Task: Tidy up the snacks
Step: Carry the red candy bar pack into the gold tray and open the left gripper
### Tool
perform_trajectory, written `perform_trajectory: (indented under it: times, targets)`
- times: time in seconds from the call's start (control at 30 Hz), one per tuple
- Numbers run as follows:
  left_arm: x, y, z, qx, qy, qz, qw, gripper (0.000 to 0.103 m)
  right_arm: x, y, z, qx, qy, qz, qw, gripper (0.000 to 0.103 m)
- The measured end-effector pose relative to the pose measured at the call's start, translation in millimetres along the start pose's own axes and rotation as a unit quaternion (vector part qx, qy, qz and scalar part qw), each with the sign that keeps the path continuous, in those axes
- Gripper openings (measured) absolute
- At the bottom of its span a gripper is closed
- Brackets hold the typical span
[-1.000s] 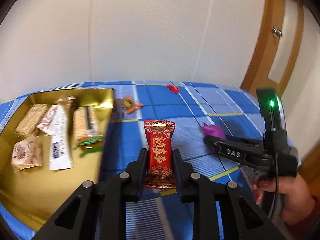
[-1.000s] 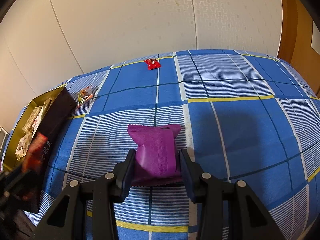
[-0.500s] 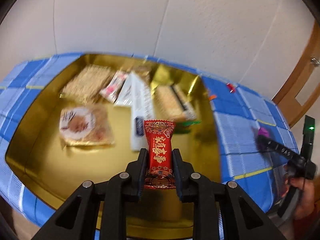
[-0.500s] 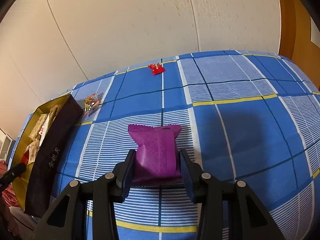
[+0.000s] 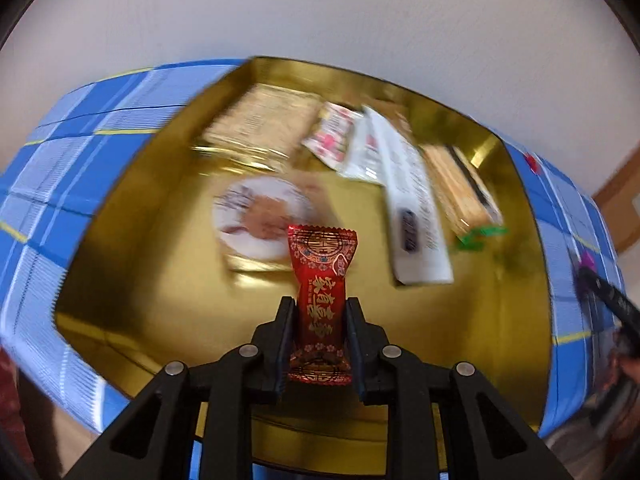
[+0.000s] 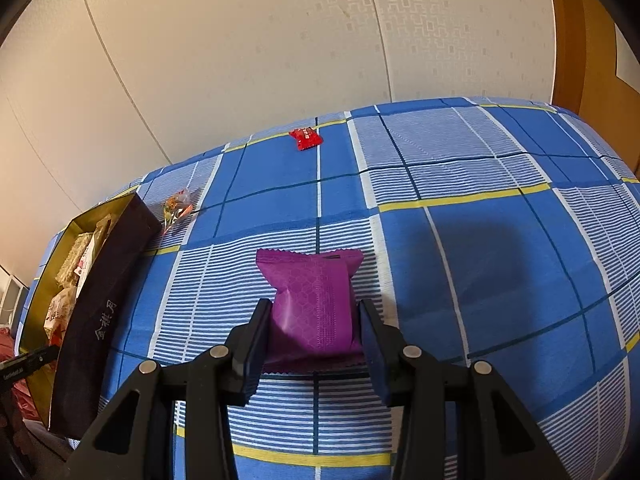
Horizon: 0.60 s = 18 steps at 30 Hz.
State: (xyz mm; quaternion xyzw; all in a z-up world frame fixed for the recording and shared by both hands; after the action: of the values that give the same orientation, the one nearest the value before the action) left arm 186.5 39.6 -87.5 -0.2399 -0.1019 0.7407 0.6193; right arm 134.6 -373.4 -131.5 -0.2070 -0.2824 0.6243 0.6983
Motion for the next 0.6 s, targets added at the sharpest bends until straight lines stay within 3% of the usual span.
perform_trajectory:
  times: [0.07, 0.1, 0.17, 0.23, 0.37, 0.6]
  targets:
    - [6, -2, 3, -0.01, -0.004, 0.012, 0.9999, 0.03, 0, 0, 0, -0.001, 0.001, 0.0, 1.0, 0.044]
    - [7, -1, 6, -0.013, 0.012, 0.016, 0.9997, 0.034, 0, 0, 1, -0.001, 0.0, -0.001, 1.0, 0.044]
    - [6, 1, 16, -0.028, 0.039, 0.013, 0.9987, 0.066, -1, 0, 1, -0.003, 0.0, -0.002, 1.0, 0.044]
    - [3, 5, 33, -0.068, 0.048, 0.006, 0.9965, 0.085, -2, 1, 1, -0.005, -0.001, -0.004, 1.0, 0.044]
    - [1, 1, 47, -0.107, 0.06, 0.004, 0.9925, 0.085, -2, 1, 4, -0.013, -0.002, -0.004, 1.0, 0.044]
    - [3, -1, 48, -0.122, 0.036, 0.017, 0.9917, 0.086, 22, -2, 14, -0.038, -0.026, 0.025, 0.999, 0.044]
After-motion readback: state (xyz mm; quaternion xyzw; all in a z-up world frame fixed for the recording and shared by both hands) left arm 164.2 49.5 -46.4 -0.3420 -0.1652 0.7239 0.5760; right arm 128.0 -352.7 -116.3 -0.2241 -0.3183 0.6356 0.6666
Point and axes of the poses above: each gripper's, at about its wrist camera, not at the fingertips, and z roughly against the way its jaws point, x to its left, y to its underside, the point moved 3 cm from there along -z, roughly the way its jaws point, and after that the axes turned 13 degrees about z, right-handed, at the moved point
